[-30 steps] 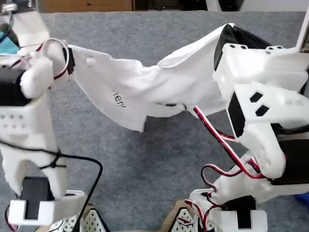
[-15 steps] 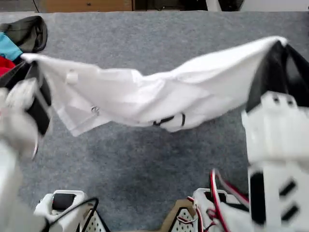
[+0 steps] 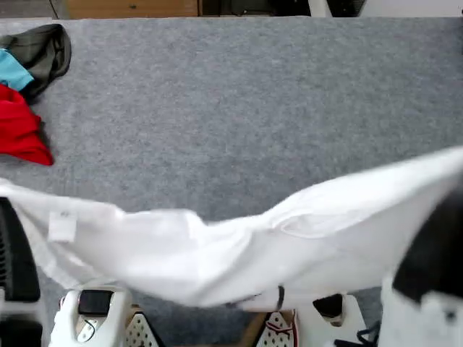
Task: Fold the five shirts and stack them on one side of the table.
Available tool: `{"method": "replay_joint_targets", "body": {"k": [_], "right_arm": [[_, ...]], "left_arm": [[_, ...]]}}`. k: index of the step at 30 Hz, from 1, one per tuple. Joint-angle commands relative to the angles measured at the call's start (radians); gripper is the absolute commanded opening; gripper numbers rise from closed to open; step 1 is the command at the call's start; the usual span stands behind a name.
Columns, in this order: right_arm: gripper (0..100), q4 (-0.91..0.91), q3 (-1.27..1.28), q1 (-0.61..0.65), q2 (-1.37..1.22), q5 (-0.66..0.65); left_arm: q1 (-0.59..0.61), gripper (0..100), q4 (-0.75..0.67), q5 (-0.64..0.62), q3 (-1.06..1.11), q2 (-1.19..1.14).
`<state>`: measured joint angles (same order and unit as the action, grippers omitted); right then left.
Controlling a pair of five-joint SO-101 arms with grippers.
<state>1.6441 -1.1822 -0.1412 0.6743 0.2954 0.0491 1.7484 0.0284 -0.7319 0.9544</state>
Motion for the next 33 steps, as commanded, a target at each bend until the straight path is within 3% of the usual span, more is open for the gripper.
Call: {"method": "replay_joint_targets", "body": {"k": [1, 4, 7, 14, 19, 26, 33], "right_arm": [[0.7, -0.068, 0.156, -0.015, -0.064, 0.002], [0.7, -0.153, 0.289, -0.015, -0.113, 0.000], [0.7, -0.258, 0.420, 0.015, -0.176, -0.002], [0.7, -0.508, 0.699, 0.147, -0.421, -0.083], [0.7, -0.641, 0.743, 0.177, -0.690, -0.115], [0.6, -0.657, 0.539, 0.163, -1.046, -0.109], [0.6, -0.568, 0.193, 0.111, -1.294, -0.107]], "left_arm": [[-0.002, 2, 0.003, 0.000, 0.124, -0.027], [-0.002, 2, -0.078, 0.000, 0.287, -0.062], [-0.002, 2, -0.253, 0.000, 0.491, -0.084], [0.071, 2, -0.861, -0.006, 1.059, -0.134], [0.120, 2, -1.231, -0.006, 1.338, -0.231], [0.123, 2, -1.439, -0.002, 1.402, -0.489], [0.121, 2, -1.505, -0.008, 1.215, -0.849]]}}
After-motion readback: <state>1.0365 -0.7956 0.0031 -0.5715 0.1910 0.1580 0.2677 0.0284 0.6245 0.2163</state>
